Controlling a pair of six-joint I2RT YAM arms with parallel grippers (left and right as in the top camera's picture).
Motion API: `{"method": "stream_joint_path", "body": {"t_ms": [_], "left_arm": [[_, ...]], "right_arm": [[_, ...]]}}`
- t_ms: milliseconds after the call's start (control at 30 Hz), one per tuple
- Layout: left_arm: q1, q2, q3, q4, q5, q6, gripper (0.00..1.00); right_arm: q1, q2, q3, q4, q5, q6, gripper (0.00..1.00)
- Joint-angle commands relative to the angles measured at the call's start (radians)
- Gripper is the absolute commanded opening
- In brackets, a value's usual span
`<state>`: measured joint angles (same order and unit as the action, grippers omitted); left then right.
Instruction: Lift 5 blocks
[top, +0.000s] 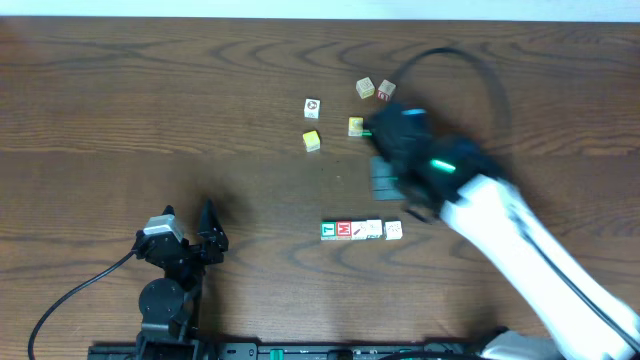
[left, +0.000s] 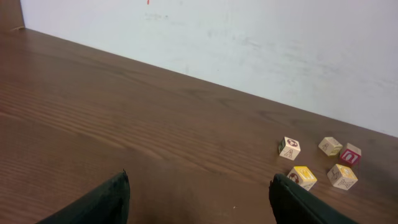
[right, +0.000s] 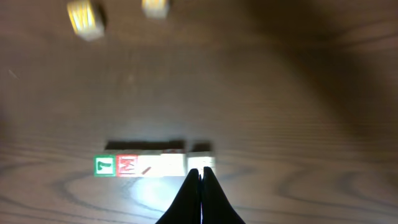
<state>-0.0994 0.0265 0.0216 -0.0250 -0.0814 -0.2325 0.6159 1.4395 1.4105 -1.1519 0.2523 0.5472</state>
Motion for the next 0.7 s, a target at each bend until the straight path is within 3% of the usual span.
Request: {"method": "stream_joint_path", "body": {"t_ms": [0,167,300,400,667], "left_arm": [[-0.001,-0.001,-0.018,-0.042,-0.016,0.002,0.72],[-0.001,-0.001,-0.018,-0.042,-0.016,0.002,0.72],[-0.001,-0.001,-0.018,-0.042,-0.016,0.002,0.72],[-0.001,-0.001,-0.018,-0.042,-0.017,0.002,0.72],[-0.001,-0.001,-0.018,-0.042,-0.017,0.002,0.72]], "right_arm": [[-0.025,-0.212,-0.084,-0.037,0.096,-0.04,0.01],[-0.026,-0.531,-0.395,0.022,0.074,0.047,0.01],[-0.026,-0.649,-0.632,0.151,-0.057,0.114,0.01],[-0.026,-0.605,-0.753,0.262,-0.13,0.134,0.01],[-0.025,-0.247,-0.757,0.388,-0.208,0.128,0.01]]}}
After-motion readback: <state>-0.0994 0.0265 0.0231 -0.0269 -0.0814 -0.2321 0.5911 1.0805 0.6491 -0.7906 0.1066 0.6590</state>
